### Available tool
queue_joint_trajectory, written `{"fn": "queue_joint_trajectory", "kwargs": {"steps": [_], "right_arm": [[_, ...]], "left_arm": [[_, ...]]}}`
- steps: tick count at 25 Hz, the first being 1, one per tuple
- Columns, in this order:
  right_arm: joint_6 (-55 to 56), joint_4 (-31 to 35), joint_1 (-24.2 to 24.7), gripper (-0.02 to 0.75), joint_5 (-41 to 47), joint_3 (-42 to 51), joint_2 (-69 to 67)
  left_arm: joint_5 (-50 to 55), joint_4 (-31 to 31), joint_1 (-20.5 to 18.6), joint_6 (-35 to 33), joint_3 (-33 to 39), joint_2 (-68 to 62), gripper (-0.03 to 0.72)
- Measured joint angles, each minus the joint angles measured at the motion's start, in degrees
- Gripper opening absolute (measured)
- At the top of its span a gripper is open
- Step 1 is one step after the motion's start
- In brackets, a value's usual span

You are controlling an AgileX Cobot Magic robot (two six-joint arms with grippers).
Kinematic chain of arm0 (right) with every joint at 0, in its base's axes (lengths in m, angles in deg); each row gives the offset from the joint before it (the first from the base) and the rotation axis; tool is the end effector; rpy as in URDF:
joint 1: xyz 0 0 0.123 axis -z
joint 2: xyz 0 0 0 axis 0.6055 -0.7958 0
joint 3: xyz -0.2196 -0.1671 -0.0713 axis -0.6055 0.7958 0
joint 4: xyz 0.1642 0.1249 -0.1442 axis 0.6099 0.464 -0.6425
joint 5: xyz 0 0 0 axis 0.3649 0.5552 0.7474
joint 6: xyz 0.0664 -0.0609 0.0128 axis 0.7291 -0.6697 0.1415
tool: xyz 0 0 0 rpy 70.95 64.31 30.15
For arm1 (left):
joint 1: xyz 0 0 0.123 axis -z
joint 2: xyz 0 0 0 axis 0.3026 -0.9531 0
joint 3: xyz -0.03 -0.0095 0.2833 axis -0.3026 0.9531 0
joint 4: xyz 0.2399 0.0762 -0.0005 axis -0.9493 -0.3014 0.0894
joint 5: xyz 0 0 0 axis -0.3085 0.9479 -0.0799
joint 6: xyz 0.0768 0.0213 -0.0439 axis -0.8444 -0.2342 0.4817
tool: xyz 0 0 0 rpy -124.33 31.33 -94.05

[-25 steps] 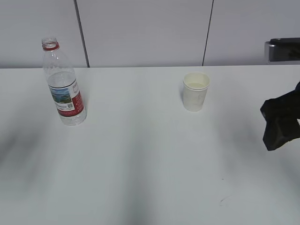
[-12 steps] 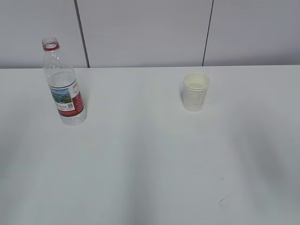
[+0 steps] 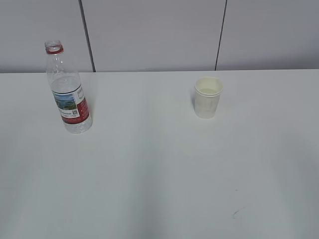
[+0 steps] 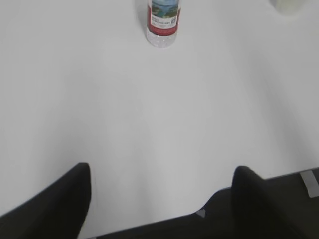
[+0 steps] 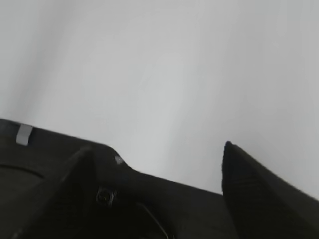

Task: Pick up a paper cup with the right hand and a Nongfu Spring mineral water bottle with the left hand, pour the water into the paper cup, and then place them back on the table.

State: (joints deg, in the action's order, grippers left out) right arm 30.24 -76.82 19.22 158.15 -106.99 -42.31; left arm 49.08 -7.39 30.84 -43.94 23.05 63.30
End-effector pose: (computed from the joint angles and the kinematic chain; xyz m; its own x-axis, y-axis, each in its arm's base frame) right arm 0.0281 0.0098 0.3154 -0.7112 -0.1253 -0.6917 -0.2437 0.9669 0.0753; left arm -0.0019 0.0048 0.3288 -0.6062 0.0779 -0.7915 0.1549 0.9877 -0.0215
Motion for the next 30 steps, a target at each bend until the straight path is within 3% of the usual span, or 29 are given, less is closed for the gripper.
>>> {"fn": "queue_joint_trajectory", "kwargs": {"steps": [9, 18, 30], "right_arm": [[-2.9, 0.0, -0.1, 0.588, -3.1, 6.5, 20.6], [-4.6, -0.9, -0.1, 0.588, -4.2, 10.1, 21.1], [-5.1, -2.4, -0.1, 0.588, -4.2, 10.7, 21.1]], "left_arm": [[-3.9, 0.9, 0.0, -0.7, 3.6, 10.7, 0.517], [-10.3, 4.0, 0.0, -4.4, 11.7, 13.7, 0.512], [-9.1, 6.2, 0.0, -5.4, 13.7, 13.8, 0.506]]}}
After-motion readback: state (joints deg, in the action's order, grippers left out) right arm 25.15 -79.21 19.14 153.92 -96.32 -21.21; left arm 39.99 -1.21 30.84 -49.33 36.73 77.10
